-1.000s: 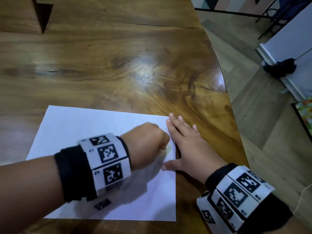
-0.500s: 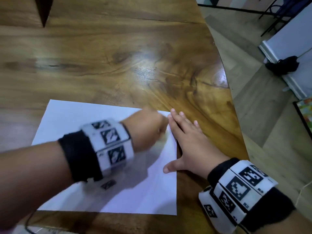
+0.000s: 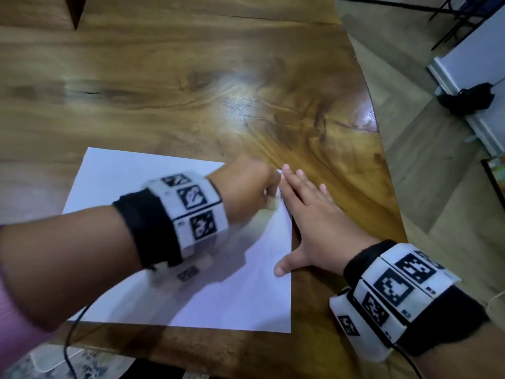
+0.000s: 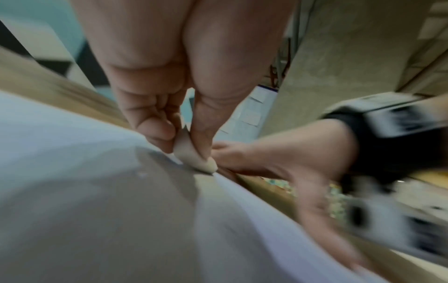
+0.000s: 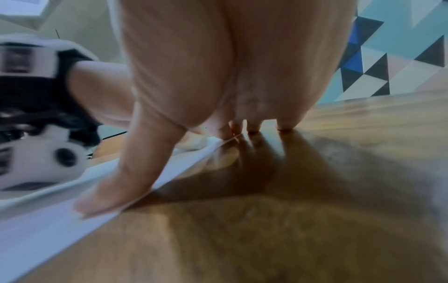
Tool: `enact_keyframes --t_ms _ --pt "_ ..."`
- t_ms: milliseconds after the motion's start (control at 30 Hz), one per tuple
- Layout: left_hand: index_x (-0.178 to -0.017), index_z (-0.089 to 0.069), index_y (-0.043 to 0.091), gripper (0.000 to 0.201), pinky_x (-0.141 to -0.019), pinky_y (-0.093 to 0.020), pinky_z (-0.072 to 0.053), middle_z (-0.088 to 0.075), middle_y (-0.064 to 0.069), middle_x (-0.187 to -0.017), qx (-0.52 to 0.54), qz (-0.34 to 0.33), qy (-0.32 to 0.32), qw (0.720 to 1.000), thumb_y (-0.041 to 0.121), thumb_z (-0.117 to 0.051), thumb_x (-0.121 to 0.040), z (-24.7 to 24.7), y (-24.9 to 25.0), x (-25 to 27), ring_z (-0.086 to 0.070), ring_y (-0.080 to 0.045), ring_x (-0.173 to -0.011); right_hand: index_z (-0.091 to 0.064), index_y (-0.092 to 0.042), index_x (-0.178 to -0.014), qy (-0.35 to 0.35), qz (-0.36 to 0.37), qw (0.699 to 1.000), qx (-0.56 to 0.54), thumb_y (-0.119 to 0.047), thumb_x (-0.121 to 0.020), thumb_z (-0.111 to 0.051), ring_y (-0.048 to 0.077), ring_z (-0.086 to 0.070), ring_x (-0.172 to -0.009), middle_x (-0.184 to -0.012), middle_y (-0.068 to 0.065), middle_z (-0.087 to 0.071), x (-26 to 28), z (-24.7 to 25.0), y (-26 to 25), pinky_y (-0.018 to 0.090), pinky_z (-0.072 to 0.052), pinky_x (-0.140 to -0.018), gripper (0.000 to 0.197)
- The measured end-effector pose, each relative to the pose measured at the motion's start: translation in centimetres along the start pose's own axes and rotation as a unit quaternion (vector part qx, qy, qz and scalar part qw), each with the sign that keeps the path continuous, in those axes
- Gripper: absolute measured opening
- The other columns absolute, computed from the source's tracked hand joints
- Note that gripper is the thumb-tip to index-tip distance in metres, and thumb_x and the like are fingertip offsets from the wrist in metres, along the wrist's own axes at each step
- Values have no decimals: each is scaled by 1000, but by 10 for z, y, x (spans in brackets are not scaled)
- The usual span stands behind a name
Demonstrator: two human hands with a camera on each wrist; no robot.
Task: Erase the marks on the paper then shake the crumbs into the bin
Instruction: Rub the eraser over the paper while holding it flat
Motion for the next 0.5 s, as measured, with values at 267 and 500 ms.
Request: enact_keyframes --t_ms 267,500 --pt "-82 -64 18 16 -63 -25 -30 -54 -2 -82 24 -99 -97 990 25 -50 -83 -31 18 70 -49 -19 -74 26 -17 -143 -13 -5 1000 10 -62 -49 -78 8 31 -137 -149 -7 37 1 0 -1 37 12 -117 147" --pt "-93 -63 8 17 -64 -24 -25 -53 -6 -79 -17 -24 -11 1000 17 -52 -84 -10 18 11 -54 -28 -86 27 -16 -143 -22 -13 999 30 -63 -44 -79 3 36 -127 -147 -7 39 2 0 -4 37 13 -117 153"
Point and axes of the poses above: each hand's wrist, its own x-axis away from the middle knuckle, its own z-axis out of the back of the hand, y = z × x, the point moved 4 cm from there along -x, towards the middle knuckle
